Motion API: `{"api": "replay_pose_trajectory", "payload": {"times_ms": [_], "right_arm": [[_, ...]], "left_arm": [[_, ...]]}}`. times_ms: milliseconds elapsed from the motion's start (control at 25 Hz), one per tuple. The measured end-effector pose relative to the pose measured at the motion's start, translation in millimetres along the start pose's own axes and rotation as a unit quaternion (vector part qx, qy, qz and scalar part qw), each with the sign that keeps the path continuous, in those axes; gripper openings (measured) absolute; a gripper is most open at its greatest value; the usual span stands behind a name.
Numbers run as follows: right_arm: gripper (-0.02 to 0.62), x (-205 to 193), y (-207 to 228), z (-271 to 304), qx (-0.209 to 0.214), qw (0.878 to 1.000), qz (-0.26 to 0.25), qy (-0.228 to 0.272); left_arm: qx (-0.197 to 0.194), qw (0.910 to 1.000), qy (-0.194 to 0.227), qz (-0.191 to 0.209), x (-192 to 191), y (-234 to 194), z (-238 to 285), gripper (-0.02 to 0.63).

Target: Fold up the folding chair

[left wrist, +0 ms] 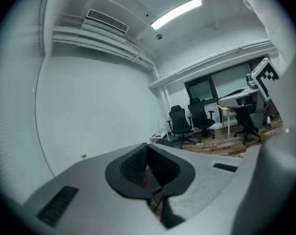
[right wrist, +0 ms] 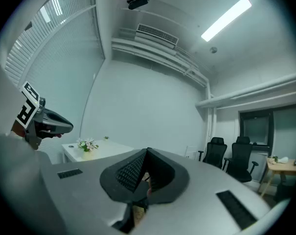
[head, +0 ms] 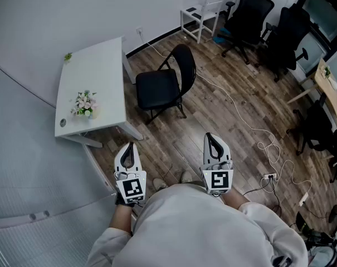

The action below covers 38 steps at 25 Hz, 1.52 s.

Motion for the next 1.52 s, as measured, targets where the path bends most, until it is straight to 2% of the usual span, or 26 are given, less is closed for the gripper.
{"api": "replay_pose_trajectory", "payload": {"times_ms": [360,520,560,600,640,720,800,880,1080,1520], "right_arm": [[0.009,1.9,0.4,-0.2,0.003,1.0,0.002,-0.002],[0.012,3.0,-0.7,-0.6,0.003,1.0,0.01,-0.001],[0.025,3.0,-1.7,-0.2,0.005,1.0,0.013,-0.003],[0.19,4.2,-1.9,0.5,0.007,1.0,0.017,0.0],[0.276,6.3,-0.3,1.0,0.005,1.0,0.021,0.005],[0.347,9.5,5.3,-0.1,-0.006,1.0,0.024,0.017],[0.367,10.8,11.1,0.0,-0.013,0.999,0.021,0.029],[0.37,8.6,16.6,0.9,-0.014,0.999,0.018,0.03],[0.37,-11.6,26.9,-0.4,-0.001,1.0,0.015,-0.021],[0.368,-22.9,75.3,7.2,-0.001,0.999,0.032,0.015]], "left_arm": [[-0.003,1.0,-0.005,0.0,1.8,0.9,-0.9,0.009],[-0.004,0.9994,0.015,-0.03,4.1,-1.8,-2.9,0.018],[-0.009,0.9988,0.021,-0.044,4.1,-2.5,-2.6,0.104],[-0.013,0.998,0.025,-0.057,3.8,-3.0,-2.3,0.261],[-0.015,0.9973,0.027,-0.066,3.6,-3.6,-2.3,0.282],[-0.015,0.9967,0.027,-0.075,3.4,-4.6,-1.4,0.367],[-0.015,0.9966,0.023,-0.078,2.0,-4.2,2.3,0.402],[-0.016,0.9967,0.015,-0.079,-1.3,-1.2,7.6,0.407],[-0.015,0.9971,0.0,-0.074,-6.4,11.5,20.3,0.407],[-0.004,0.9977,-0.019,-0.064,-3.2,50.8,37.5,0.405]]}}
Point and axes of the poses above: the fingertips, and each gripper's own axes: z forward along the fingers, y to its right, x out of its top, the point moved 2 cm from there along -z, backward along the fingers, and after that the axes turned 5 degrees about y, right-handed, at the moved point
